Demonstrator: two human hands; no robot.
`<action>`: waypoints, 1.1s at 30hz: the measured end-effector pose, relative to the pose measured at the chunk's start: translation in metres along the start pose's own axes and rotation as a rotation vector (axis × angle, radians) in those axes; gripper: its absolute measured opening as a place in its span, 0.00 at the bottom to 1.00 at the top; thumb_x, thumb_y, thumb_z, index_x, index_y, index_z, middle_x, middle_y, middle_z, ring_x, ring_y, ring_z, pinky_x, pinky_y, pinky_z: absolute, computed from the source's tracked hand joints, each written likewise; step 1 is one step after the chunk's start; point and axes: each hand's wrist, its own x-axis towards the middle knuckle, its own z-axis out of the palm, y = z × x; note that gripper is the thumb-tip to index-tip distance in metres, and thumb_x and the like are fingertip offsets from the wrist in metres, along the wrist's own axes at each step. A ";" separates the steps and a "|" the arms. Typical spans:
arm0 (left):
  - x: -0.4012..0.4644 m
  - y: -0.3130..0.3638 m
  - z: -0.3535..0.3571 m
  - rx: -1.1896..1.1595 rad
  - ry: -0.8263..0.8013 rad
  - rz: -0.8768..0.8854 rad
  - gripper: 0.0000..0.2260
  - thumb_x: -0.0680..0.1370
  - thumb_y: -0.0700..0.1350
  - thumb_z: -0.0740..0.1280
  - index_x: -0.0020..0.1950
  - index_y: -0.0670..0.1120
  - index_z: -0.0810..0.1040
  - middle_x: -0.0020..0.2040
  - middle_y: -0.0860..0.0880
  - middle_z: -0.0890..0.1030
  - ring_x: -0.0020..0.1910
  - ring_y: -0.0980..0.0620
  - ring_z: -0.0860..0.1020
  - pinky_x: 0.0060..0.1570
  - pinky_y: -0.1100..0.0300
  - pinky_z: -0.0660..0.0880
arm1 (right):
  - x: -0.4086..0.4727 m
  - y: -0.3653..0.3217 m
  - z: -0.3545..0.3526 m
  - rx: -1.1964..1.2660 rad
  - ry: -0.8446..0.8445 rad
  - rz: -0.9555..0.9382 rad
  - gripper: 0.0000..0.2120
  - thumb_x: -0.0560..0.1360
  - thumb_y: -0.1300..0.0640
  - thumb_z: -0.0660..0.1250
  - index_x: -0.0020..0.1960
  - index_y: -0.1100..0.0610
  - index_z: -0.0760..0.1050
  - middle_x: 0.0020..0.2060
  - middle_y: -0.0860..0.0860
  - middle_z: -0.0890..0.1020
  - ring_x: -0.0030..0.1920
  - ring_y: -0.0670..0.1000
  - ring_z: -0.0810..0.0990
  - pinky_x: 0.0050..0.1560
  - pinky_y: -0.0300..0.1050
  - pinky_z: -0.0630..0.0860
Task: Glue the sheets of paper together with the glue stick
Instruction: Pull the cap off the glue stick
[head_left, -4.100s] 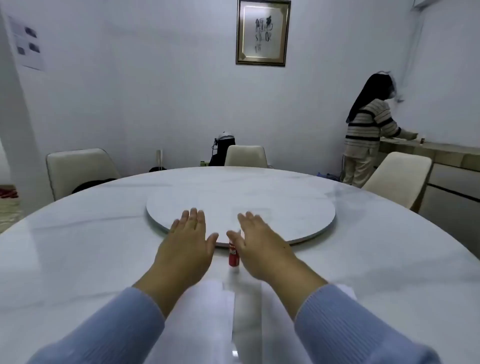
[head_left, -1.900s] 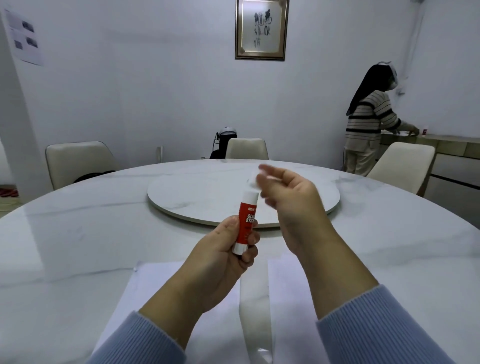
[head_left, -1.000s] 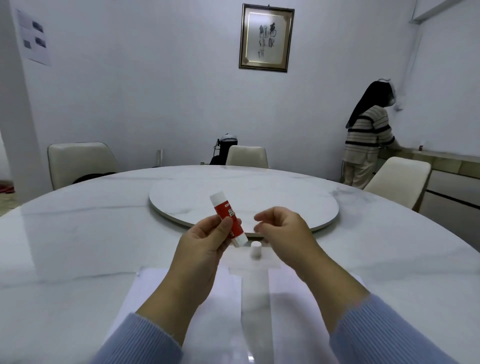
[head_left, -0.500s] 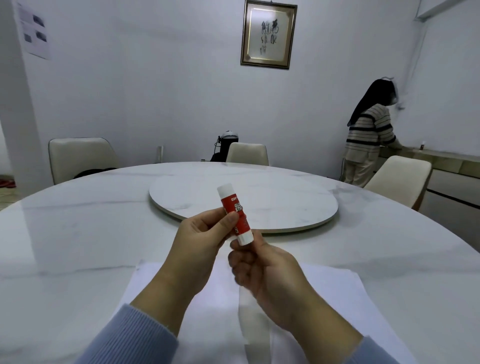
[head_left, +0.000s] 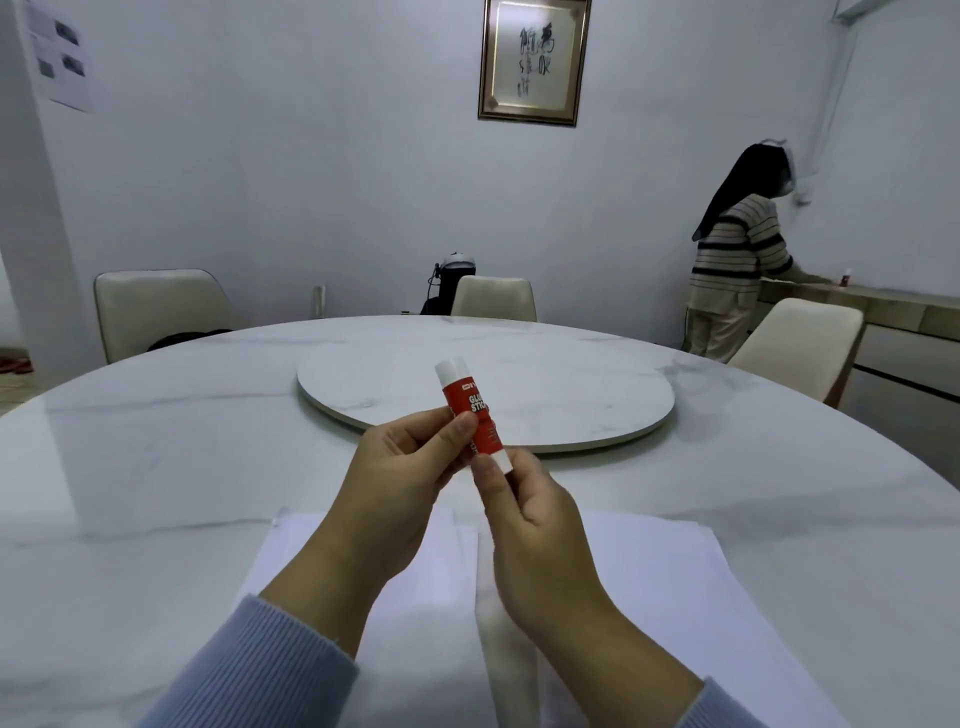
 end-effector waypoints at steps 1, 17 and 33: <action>0.000 0.000 0.001 -0.016 -0.008 0.001 0.08 0.65 0.44 0.68 0.38 0.45 0.86 0.39 0.46 0.86 0.39 0.53 0.83 0.41 0.66 0.80 | 0.000 -0.002 0.000 0.147 -0.039 0.087 0.21 0.75 0.38 0.54 0.39 0.54 0.73 0.24 0.44 0.71 0.27 0.44 0.67 0.31 0.36 0.65; -0.002 -0.005 0.001 0.049 -0.043 0.024 0.09 0.65 0.45 0.69 0.42 0.46 0.85 0.42 0.47 0.86 0.44 0.51 0.84 0.46 0.63 0.79 | 0.005 -0.013 -0.006 0.699 -0.253 0.508 0.28 0.81 0.45 0.51 0.25 0.56 0.65 0.19 0.49 0.60 0.20 0.47 0.57 0.26 0.41 0.58; 0.004 -0.011 -0.004 0.071 -0.073 0.016 0.10 0.65 0.45 0.70 0.44 0.45 0.84 0.42 0.46 0.86 0.45 0.51 0.84 0.49 0.61 0.79 | 0.008 -0.007 -0.012 0.817 -0.333 0.612 0.28 0.79 0.38 0.49 0.27 0.55 0.62 0.21 0.50 0.61 0.21 0.48 0.58 0.26 0.41 0.59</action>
